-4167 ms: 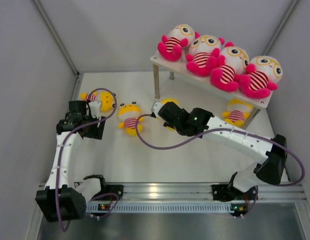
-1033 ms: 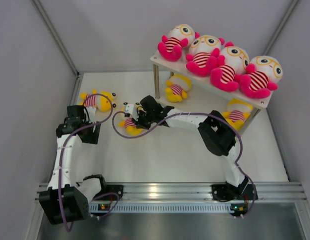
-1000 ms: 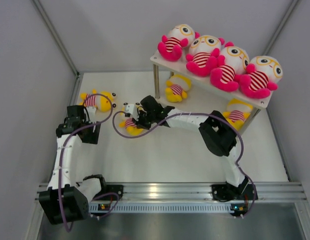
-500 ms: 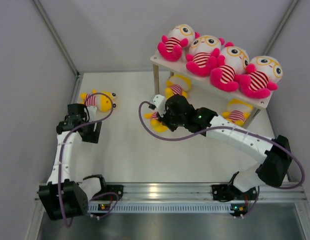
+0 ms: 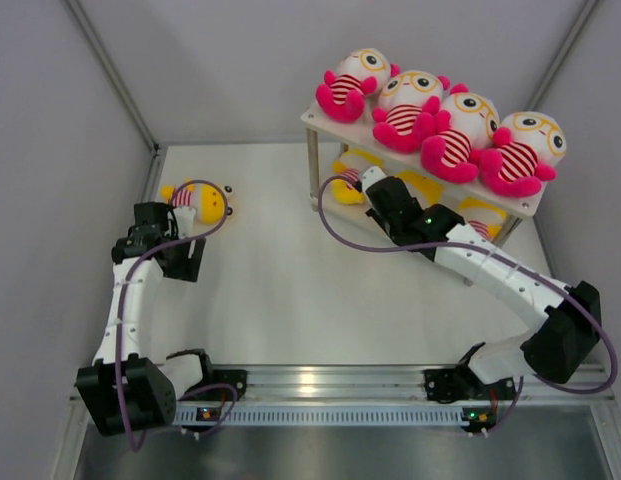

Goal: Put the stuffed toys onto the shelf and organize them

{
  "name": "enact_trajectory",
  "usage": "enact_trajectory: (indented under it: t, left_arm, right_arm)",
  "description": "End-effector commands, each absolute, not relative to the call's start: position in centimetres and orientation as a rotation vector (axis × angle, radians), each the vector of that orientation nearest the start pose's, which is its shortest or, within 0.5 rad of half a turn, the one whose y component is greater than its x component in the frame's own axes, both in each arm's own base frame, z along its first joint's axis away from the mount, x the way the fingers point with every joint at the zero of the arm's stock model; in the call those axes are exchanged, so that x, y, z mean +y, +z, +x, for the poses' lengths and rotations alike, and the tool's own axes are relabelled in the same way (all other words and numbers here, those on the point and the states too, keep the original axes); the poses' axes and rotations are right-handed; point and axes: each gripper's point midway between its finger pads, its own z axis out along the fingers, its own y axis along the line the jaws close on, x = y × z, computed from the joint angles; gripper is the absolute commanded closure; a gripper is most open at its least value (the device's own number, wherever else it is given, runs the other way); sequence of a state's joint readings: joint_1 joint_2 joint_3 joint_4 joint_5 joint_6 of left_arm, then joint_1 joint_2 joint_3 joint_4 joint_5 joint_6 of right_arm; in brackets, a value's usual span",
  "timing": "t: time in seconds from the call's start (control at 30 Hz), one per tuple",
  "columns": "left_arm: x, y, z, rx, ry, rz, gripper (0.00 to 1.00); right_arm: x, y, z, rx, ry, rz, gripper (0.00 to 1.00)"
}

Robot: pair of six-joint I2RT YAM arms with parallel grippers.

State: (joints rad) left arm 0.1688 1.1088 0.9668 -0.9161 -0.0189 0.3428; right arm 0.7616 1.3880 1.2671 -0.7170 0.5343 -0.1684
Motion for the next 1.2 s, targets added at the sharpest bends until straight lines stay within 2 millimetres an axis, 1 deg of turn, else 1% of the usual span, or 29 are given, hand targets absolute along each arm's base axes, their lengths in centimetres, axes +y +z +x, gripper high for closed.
enact_trajectory:
  t: [0.0, 0.03, 0.07, 0.1, 0.13, 0.17, 0.2, 0.27, 0.3, 0.33, 0.43, 0.53, 0.63, 0.67, 0.7, 0.73, 0.77, 0.8, 0.83, 0.87, 0.9, 0.93, 0.97, 1.07, 1.13, 1.17]
  left_arm:
    - [5.9, 15.6, 24.8, 2.554, 0.211, 0.240, 0.20]
    - [5.9, 15.5, 24.8, 2.560, 0.209, 0.235, 0.20]
    - [5.9, 15.5, 24.9, 2.562, 0.208, 0.235, 0.20]
    - [5.9, 15.6, 24.9, 2.560, 0.207, 0.233, 0.20]
    - [5.9, 15.6, 24.9, 2.559, 0.208, 0.234, 0.20]
    - [5.9, 15.7, 24.9, 2.557, 0.208, 0.234, 0.20]
    - [5.9, 15.7, 24.9, 2.554, 0.210, 0.236, 0.20]
    - [6.0, 15.8, 24.7, 2.549, 0.220, 0.237, 0.20]
    - [6.0, 15.8, 24.6, 2.550, 0.227, 0.239, 0.20]
    - [6.1, 15.8, 24.5, 2.548, 0.233, 0.242, 0.20]
    - [6.2, 15.5, 24.4, 2.557, 0.236, 0.243, 0.20]
    - [6.0, 15.3, 24.5, 2.562, 0.223, 0.253, 0.19]
    - [5.9, 15.4, 24.7, 2.560, 0.215, 0.262, 0.19]
    - [6.0, 15.5, 24.8, 2.558, 0.218, 0.268, 0.19]
    - [6.1, 15.8, 25.0, 2.552, 0.222, 0.275, 0.19]
    - [5.6, 15.7, 25.3, 2.548, 0.187, 0.296, 0.19]
    - [5.6, 15.9, 25.5, 2.544, 0.185, 0.309, 0.19]
    - [5.7, 16.3, 25.8, 2.533, 0.193, 0.330, 0.19]
    - [5.6, 16.3, 26.1, 2.535, 0.188, 0.344, 0.19]
    - [5.7, 16.4, 26.3, 2.531, 0.193, 0.366, 0.19]
    - [5.8, 17.1, 26.8, 2.513, 0.198, 0.373, 0.20]
    - [5.6, 16.9, 27.2, 2.520, 0.179, 0.379, 0.20]
    - [5.6, 17.1, 27.6, 2.514, 0.171, 0.394, 0.20]
    - [5.4, 18.0, 30.0, 2.469, 0.158, 0.409, 0.20]
    - [5.2, 18.6, 32.2, 2.436, 0.160, 0.425, 0.21]
    - [5.2, 19.7, 33.3, 2.413, 0.176, 0.416, 0.21]
  right_arm:
    - [15.2, 23.9, 33.7, 2.010, -0.365, -0.712, 1.00]
    - [15.3, 24.0, 34.3, 1.982, -0.342, -0.712, 1.00]
    - [16.0, 24.2, 35.3, 1.923, -0.308, -0.686, 1.00]
    - [16.4, 24.0, 35.8, 1.900, -0.289, -0.698, 1.00]
    - [16.4, 24.0, 36.4, 1.870, -0.303, -0.731, 1.00]
    - [16.5, 23.2, 36.8, 1.862, -0.306, -0.753, 1.00]
    - [17.2, 22.5, 37.4, 1.856, -0.296, -0.779, 1.00]
    - [17.2, 21.9, 38.1, 1.864, -0.311, -0.819, 1.00]
    - [17.2, 20.7, 38.5, 1.890, -0.326, -0.834, 1.00]
    - [16.8, 20.5, 38.8, 1.900, -0.332, -0.830, 1.00]
    - [15.9, 20.0, 39.4, 1.920, -0.337, -0.808, 1.00]
    - [16.1, 19.6, 39.5, 1.923, -0.290, -0.814, 1.00]
    - [15.8, 18.6, 39.6, 1.931, -0.274, -0.822, 0.99]
    - [15.9, 18.2, 39.7, 1.926, -0.266, -0.831, 0.92]
    - [16.0, 17.9, 39.8, 1.927, -0.262, -0.840, 0.87]
    - [15.9, 17.8, 39.9, 1.932, -0.262, -0.839, 0.83]
    - [16.0, 17.8, 40.0, 1.940, -0.265, -0.838, 0.73]
    - [15.7, 17.5, 40.3, 1.958, -0.280, -0.825, 0.68]
    - [15.6, 17.2, 40.3, 1.971, -0.291, -0.824, 0.64]
    - [15.5, 17.3, 40.4, 1.983, -0.302, -0.819, 0.55]
    - [15.3, 17.4, 40.3, 1.993, -0.316, -0.811, 0.51]
    - [15.3, 17.5, 40.3, 1.994, -0.316, -0.811, 0.47]
    - [15.2, 18.0, 40.3, 1.990, -0.320, -0.805, 0.40]
    - [15.3, 18.9, 39.9, 1.974, -0.348, -0.802, 0.32]
    - [15.4, 19.7, 39.6, 1.963, -0.348, -0.795, 0.29]
    - [15.5, 20.4, 39.5, 1.951, -0.343, -0.789, 0.27]
